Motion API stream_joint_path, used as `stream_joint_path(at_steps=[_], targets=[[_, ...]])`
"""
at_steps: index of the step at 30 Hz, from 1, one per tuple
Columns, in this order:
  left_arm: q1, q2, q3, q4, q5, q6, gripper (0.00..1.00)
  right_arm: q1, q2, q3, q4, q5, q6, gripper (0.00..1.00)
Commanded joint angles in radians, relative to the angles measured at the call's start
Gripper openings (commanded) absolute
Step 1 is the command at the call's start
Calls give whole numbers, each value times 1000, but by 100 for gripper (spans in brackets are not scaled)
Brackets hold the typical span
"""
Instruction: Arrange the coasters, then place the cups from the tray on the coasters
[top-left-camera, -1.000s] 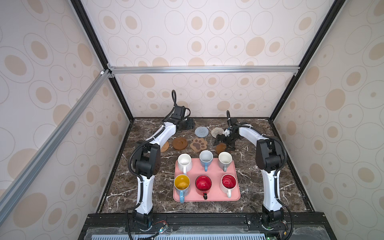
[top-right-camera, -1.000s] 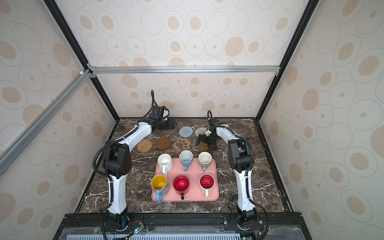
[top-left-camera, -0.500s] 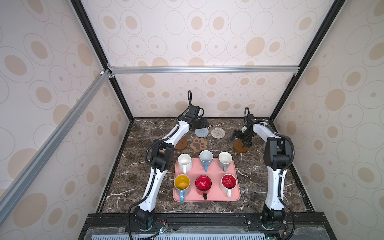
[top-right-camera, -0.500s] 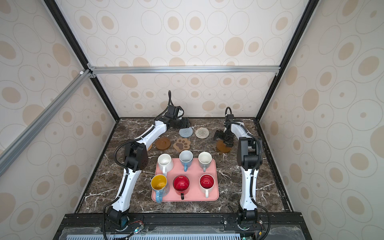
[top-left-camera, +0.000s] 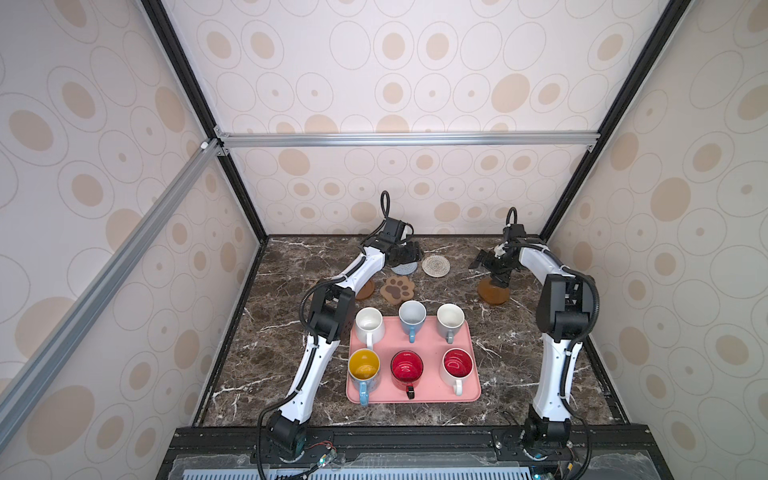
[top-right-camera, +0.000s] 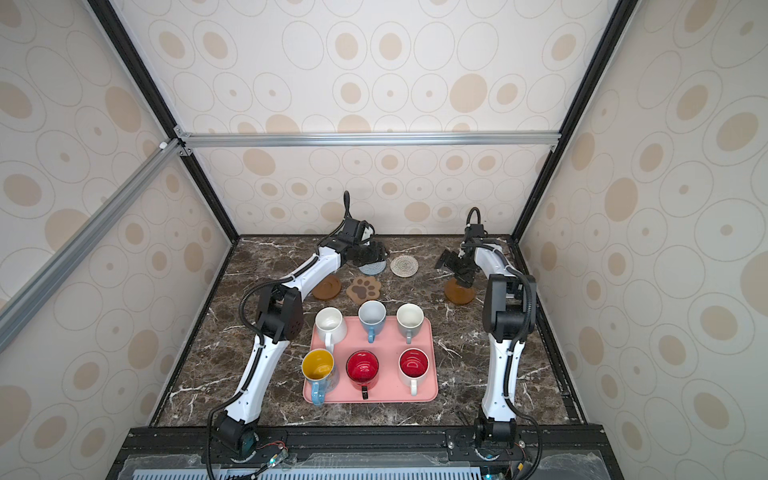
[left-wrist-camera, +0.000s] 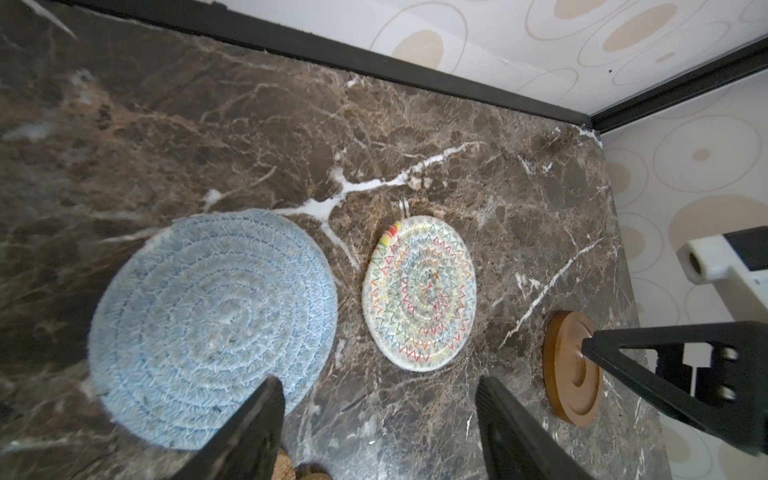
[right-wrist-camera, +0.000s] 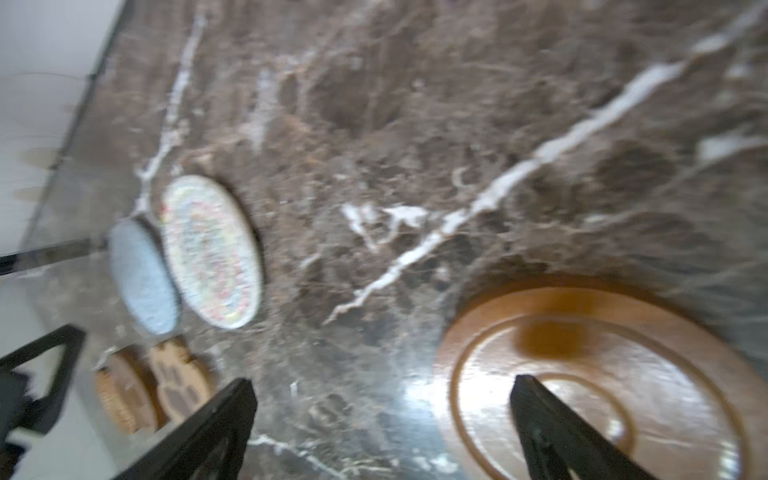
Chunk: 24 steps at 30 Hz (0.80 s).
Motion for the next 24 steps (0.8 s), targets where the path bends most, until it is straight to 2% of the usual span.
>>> stream_joint_path(at_steps=[1,13,20,24], targets=[[1,14,41,31,-23,-35,74,22,-34,-5,193,-204,83,100],[4,32,40,38,-36,-52,74,128,169,154,369,-308,247,100],[5,42,39,26,-34,-38,74,168,265,258,330,-316,261,100],[8,45,38,32,-35,-41,74,177,290,270,303,-279,269,100]])
